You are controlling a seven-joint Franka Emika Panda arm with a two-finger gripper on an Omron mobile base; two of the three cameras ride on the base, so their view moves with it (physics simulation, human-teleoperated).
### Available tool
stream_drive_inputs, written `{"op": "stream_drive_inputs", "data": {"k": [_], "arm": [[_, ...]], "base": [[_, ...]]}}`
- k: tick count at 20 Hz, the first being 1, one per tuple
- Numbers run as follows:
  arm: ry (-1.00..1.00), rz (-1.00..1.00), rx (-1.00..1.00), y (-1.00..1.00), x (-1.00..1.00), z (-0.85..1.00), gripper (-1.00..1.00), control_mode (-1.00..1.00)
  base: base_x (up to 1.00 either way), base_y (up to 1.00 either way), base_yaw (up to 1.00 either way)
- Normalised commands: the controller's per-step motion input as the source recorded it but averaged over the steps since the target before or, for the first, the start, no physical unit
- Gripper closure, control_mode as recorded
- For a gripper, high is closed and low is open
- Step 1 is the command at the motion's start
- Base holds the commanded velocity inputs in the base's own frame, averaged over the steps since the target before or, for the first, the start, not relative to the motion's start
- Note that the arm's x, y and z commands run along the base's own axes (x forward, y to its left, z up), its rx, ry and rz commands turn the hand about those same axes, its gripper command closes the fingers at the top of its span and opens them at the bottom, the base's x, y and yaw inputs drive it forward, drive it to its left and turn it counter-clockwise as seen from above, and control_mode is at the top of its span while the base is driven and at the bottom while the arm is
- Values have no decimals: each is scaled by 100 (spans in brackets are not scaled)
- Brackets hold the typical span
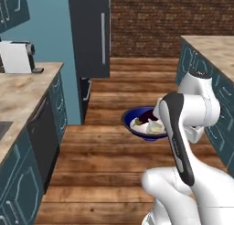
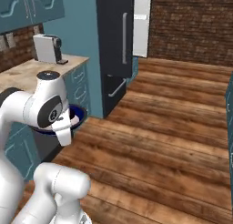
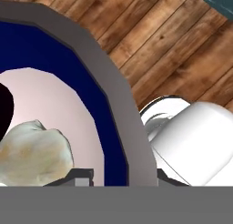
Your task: Place the bowl with the eggplant and garlic on the second highest shelf of the fridge. Place the bowl with the steak and fish on the top shelf of the fridge.
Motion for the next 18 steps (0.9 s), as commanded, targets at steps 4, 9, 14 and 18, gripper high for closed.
{"op": "stream_drive_inputs", "data": {"k": [4,9,14,18], "arm": [[0,0,0,0,0,0,100,100],[0,0,0,0,0,0,100,100],[0,0,0,0,0,0,100,100],[0,0,0,0,0,0,100,100]], "base": [[100,-85,-26],[100,-76,-26],[100,-41,-16],[100,-30,-10]]}}
